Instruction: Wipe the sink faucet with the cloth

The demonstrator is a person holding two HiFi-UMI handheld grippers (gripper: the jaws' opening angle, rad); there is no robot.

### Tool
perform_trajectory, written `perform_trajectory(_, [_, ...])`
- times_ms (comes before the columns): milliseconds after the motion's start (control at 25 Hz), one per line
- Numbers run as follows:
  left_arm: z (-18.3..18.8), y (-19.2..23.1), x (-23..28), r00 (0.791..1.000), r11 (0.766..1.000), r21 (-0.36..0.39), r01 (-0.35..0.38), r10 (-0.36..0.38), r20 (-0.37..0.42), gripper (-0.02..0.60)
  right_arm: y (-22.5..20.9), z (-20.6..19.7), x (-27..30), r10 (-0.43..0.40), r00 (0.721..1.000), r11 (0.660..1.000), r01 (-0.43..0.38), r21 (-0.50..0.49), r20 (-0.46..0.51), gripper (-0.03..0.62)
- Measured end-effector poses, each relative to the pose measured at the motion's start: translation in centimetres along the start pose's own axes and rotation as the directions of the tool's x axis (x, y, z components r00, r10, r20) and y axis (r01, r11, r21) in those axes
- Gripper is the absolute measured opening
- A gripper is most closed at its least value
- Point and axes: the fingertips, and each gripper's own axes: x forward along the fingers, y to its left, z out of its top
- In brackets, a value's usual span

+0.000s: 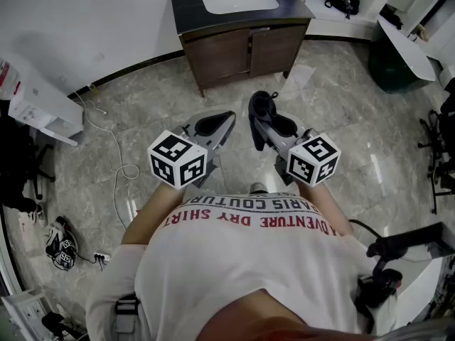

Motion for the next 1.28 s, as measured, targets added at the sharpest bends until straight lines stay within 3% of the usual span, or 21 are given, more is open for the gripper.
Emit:
perform_trajectory(920, [2.1,2.2,0.5,0.999,1.000,0.010,0.015,-0.015,0.047,0.002,-0.4,2.0,1.7,0.018,0.999,1.000,-0.019,0.021,0.040,0.077])
perform_trajectory(1120, [3.2,3.4,2.8,0.998,0.999,0.000,0.038,-0.038,0.039,0.002,-2.9,2.9,2.3,-0.006,1.000,0.999,0.005,0.037,0.029,0.077])
perform_trajectory(1280, [3.6,5.3,6.7,0.999,0.999,-0.002,0.046,-0.046,0.025,0.002,-7.2,3.2,3.5,-0.011,1.000,0.998,0.010,0.055,0.026,0.077])
